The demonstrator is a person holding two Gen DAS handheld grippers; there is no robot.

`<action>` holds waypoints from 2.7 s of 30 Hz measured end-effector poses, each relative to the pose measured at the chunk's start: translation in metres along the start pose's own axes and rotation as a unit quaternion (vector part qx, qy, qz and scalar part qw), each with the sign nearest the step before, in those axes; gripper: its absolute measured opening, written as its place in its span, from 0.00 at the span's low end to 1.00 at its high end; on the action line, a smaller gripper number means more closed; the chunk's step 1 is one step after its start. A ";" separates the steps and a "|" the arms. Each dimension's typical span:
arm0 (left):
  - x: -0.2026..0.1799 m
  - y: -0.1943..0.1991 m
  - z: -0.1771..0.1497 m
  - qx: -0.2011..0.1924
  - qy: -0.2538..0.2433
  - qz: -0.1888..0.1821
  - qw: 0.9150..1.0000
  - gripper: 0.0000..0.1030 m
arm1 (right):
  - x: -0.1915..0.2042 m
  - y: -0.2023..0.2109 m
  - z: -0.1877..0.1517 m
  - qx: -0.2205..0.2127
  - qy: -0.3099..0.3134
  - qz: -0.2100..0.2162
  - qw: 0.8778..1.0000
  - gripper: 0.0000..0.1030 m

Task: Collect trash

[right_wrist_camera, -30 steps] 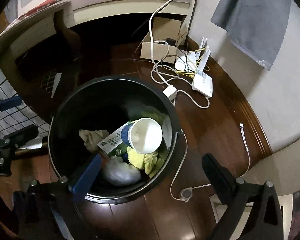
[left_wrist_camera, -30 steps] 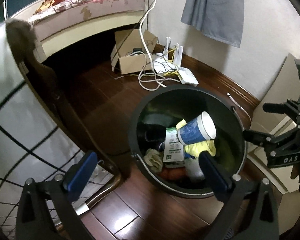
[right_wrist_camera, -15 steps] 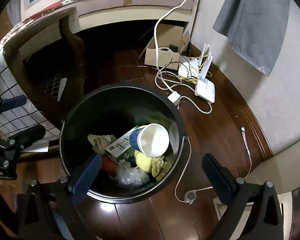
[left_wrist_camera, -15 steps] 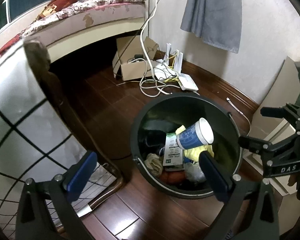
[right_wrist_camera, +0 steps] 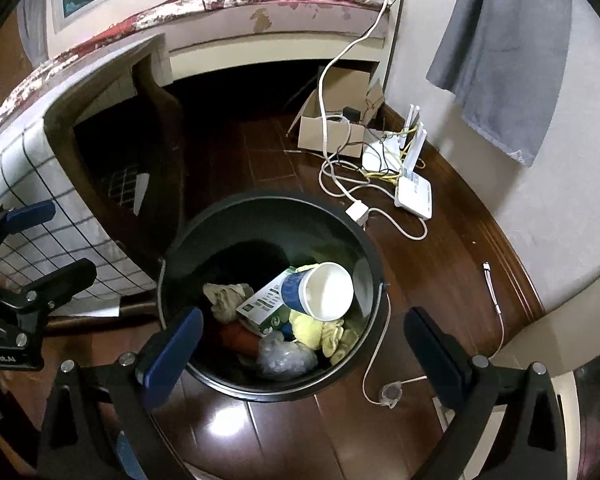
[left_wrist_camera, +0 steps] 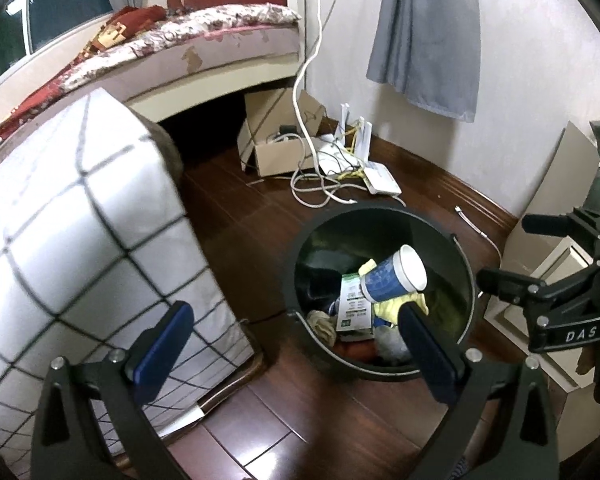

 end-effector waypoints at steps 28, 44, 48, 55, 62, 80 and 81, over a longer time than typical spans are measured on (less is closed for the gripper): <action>0.073 0.124 0.002 -0.070 0.050 0.056 0.995 0.99 | 0.107 0.108 0.045 -0.075 -0.002 -0.020 0.997 0.99; 0.103 0.227 -0.013 -0.120 0.077 0.070 0.987 0.99 | 0.169 0.208 0.044 -0.118 0.031 -0.044 0.992 0.99; 0.103 0.246 -0.013 -0.138 0.080 0.076 0.984 0.99 | 0.172 0.226 0.042 -0.127 0.029 -0.048 0.990 0.99; 0.096 0.248 -0.012 -0.144 0.074 0.072 0.984 0.99 | 0.168 0.239 0.041 -0.139 0.018 -0.057 0.988 0.99; 0.089 0.249 -0.014 -0.146 0.071 0.070 0.984 0.99 | 0.168 0.239 0.041 -0.141 0.015 -0.059 0.988 0.99; 0.086 0.249 -0.014 -0.150 0.071 0.077 0.983 0.99 | 0.163 0.243 0.037 -0.143 0.006 -0.064 0.988 0.99; 0.086 0.249 -0.014 -0.150 0.071 0.077 0.983 0.99 | 0.162 0.243 0.037 -0.142 0.006 -0.063 0.988 0.99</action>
Point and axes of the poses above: each gripper's, at about its wrist camera, not at the fingertips, and y roughly against the way its jaws point, x to its left, z to its top, the point moved 2 cm from there along -y, roughly the way its jaws point, and after that the axes turned 11 degrees about y, right-handed, at the moved point
